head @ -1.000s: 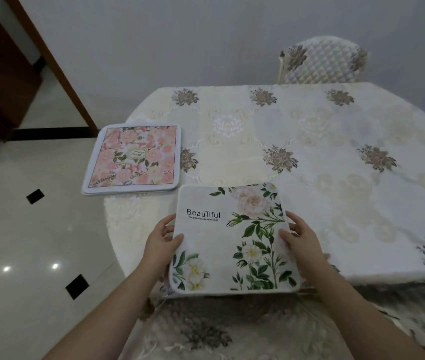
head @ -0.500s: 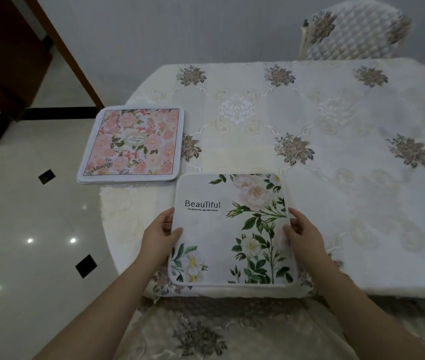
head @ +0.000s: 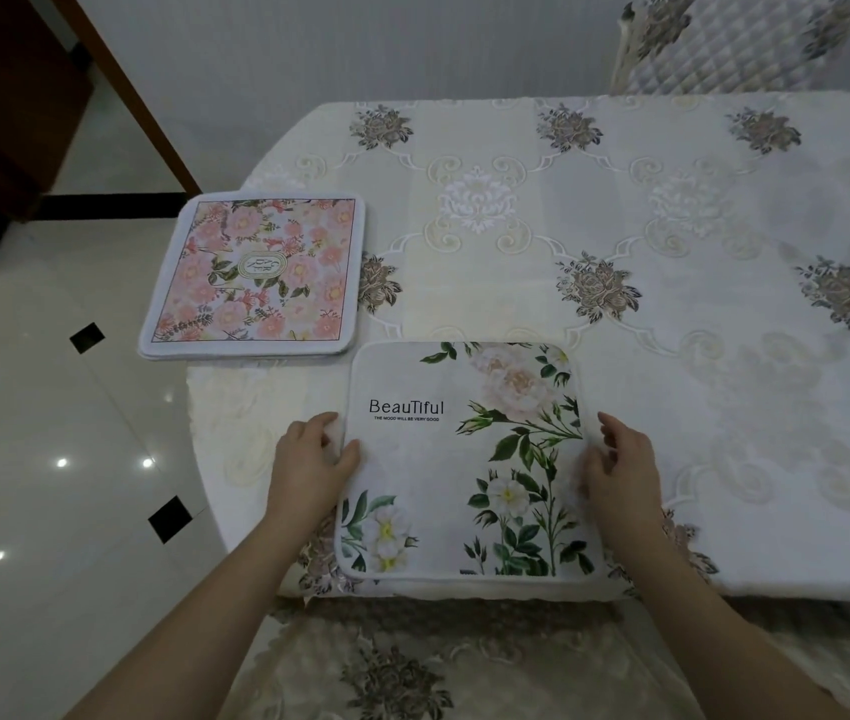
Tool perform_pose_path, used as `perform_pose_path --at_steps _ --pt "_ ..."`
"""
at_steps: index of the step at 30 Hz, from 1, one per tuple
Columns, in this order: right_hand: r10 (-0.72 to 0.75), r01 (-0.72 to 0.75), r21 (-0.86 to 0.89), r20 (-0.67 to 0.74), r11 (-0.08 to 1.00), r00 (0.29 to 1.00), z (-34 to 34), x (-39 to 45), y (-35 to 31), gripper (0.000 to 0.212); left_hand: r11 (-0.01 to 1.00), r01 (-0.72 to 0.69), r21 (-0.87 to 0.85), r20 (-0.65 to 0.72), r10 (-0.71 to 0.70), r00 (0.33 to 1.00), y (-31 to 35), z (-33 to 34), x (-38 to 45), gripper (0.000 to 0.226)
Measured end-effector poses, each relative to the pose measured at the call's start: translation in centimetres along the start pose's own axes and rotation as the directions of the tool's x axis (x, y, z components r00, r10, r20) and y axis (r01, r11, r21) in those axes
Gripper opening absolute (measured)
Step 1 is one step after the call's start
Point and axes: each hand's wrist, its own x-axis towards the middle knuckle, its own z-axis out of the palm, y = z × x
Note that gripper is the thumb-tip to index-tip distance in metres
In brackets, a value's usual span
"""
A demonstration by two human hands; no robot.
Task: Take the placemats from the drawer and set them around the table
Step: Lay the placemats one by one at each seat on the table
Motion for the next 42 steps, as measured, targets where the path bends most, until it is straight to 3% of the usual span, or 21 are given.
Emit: perform_pose_path --at_steps 2,4,8,12,16,20,29,42 --pt "-0.03 0.031 0.016 -0.054 0.999 0.998 0.5 -0.3 -0.2 0.04 0.999 -0.049 0.002 -0.064 0.049 0.997 0.4 0.2 0.0 0.042" --pt "-0.08 0.081 0.003 -0.042 0.997 0.996 1.3 0.1 -1.0 0.038 0.982 -0.186 0.033 -0.083 0.188 0.979 1.5 0.8 0.3 0.04" --pt "-0.261 0.265 -0.057 0.058 0.963 0.963 4.0 2.3 -4.4 0.04 0.911 -0.403 0.089 -0.059 0.408 0.911 5.1 3.0 2.5 0.048" --pt "-0.431 0.468 -0.155 0.224 0.87 0.874 8.1 5.6 -7.7 0.049 0.841 -0.512 0.176 0.017 0.517 0.856 8.3 5.9 5.9 0.048" --pt "-0.462 0.553 -0.339 0.313 0.762 0.829 11.4 7.8 -8.6 0.063 0.785 -0.529 0.321 0.167 0.503 0.848 8.7 8.1 8.3 0.065" --pt "-0.475 0.559 -0.499 0.297 0.662 0.828 12.7 7.9 -7.6 0.058 0.715 -0.555 0.426 0.205 0.521 0.829 7.8 8.9 8.8 0.061" --pt "-0.427 0.533 -0.5 0.318 0.683 0.846 11.5 8.1 -7.2 0.062 0.692 -0.572 0.44 0.255 0.514 0.819 6.5 7.8 9.1 0.064" --pt "-0.273 0.38 -0.543 0.268 0.749 0.924 4.1 8.9 -1.4 0.065 0.749 -0.49 0.446 0.265 0.413 0.871 2.8 4.1 8.0 0.073"
